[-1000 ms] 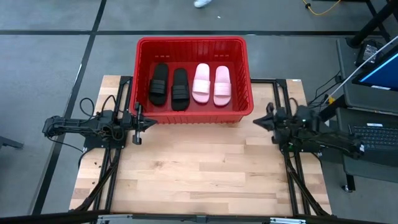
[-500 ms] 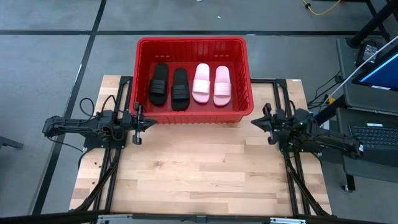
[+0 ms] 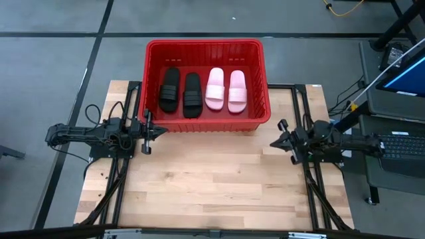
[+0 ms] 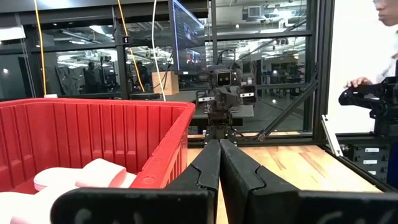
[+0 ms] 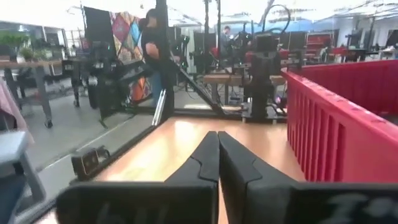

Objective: Pick and place slides into bin
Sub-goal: Return to Home Position

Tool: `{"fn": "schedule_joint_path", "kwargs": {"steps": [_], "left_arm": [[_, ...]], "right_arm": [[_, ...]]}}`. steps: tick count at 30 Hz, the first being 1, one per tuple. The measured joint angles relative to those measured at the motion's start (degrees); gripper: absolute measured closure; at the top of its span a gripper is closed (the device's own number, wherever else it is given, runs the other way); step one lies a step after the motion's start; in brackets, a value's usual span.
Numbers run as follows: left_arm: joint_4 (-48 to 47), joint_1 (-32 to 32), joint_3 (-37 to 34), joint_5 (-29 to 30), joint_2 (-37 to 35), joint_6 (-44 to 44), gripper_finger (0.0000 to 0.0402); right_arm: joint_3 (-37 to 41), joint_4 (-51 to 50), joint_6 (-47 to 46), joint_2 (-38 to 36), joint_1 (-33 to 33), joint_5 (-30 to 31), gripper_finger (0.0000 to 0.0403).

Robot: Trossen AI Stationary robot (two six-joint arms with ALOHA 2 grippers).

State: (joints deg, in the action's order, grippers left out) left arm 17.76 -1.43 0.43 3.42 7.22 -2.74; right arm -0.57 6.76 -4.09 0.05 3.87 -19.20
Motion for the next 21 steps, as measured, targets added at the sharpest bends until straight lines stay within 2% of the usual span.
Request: {"fn": "schedule_joint_path", "kwargs": {"steps": [4, 8, 11, 17, 21], "left_arm": [[0.01, 0.00, 0.00, 0.00, 0.00, 0.00, 0.0396], [0.00, 0.00, 0.00, 0.00, 0.00, 0.00, 0.0396], [0.00, 0.00, 0.00, 0.00, 0.00, 0.00, 0.0396], [0.00, 0.00, 0.00, 0.00, 0.00, 0.00, 0.0396], [0.00, 0.00, 0.00, 0.00, 0.00, 0.00, 0.0396]], "right_arm": [[0.14, -0.36, 4.14, -0.02, -1.23, 0.35, 0.0397], [0.14, -0.34, 1.93, 0.00, -2.29, 2.01, 0.0397], [0.17, -0.57, 2.77, -0.02, -3.08, 6.10, 0.0397], [0.17, -0.60, 7.29, 0.04, -2.88, 18.65, 0.0397], [0.17, -0.63, 7.44, 0.04, -2.88, 19.52, 0.0397]]}}
